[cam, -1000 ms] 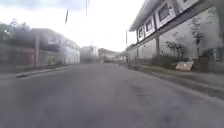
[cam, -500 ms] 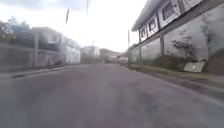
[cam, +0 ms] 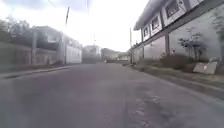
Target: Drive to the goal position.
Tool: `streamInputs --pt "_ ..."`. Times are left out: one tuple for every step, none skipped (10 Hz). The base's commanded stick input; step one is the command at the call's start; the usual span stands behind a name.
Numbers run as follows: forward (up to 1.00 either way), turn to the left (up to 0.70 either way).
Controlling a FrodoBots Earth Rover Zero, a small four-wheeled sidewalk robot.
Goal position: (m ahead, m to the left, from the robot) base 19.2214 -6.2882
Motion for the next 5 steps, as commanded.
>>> streamInputs --pt "1.00 0.00" --pt "1.00 0.00" --pt "1.00 0.00" --pt "1.00 0.00" --pt "1.00 0.00"
